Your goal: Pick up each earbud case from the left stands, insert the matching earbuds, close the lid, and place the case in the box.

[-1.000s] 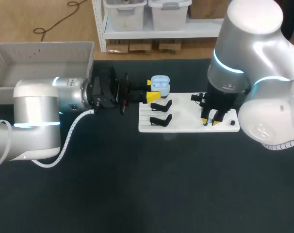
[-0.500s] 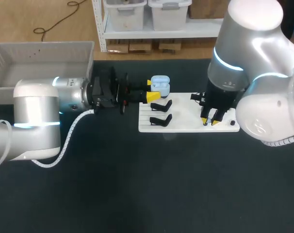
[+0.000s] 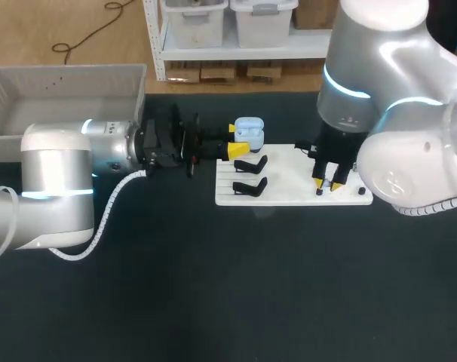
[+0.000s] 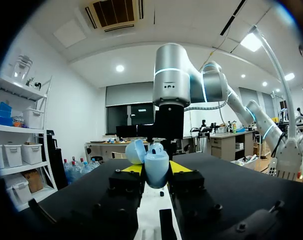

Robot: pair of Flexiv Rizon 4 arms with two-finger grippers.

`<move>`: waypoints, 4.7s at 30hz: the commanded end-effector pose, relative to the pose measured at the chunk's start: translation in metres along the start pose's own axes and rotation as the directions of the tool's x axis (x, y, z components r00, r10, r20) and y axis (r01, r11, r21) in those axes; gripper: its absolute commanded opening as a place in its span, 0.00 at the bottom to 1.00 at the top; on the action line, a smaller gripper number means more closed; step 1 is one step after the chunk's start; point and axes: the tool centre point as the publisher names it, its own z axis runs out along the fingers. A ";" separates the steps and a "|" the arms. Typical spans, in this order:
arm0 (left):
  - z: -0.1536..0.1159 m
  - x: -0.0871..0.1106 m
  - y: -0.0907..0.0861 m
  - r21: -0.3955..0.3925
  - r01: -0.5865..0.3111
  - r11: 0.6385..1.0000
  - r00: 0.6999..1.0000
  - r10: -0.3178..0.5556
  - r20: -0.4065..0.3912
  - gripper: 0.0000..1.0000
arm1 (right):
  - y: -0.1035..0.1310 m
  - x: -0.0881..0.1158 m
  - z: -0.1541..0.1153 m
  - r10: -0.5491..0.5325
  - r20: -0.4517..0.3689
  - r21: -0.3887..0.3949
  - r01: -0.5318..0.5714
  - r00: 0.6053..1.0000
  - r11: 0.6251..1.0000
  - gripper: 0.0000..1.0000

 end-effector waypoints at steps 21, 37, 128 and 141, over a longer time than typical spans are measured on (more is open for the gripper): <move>0.000 0.000 -0.001 -0.002 -0.001 1.000 1.000 0.001 0.000 0.00 | 0.036 0.016 -0.149 -0.009 0.034 0.019 0.008 0.999 1.000 0.00; 0.000 0.000 -0.001 -0.002 -0.001 1.000 1.000 0.001 0.000 0.00 | 0.118 0.016 -0.173 -0.218 0.010 0.008 0.217 0.976 0.976 0.00; 0.000 0.000 -0.001 -0.002 -0.001 1.000 1.000 0.001 0.000 0.00 | 0.158 0.011 -0.112 -0.364 0.043 0.048 0.362 0.930 0.931 0.95; 0.000 0.000 -0.001 -0.002 -0.001 1.000 1.000 0.001 0.000 0.00 | 0.130 -0.044 -0.141 0.033 0.164 -0.126 -0.012 0.986 0.992 1.00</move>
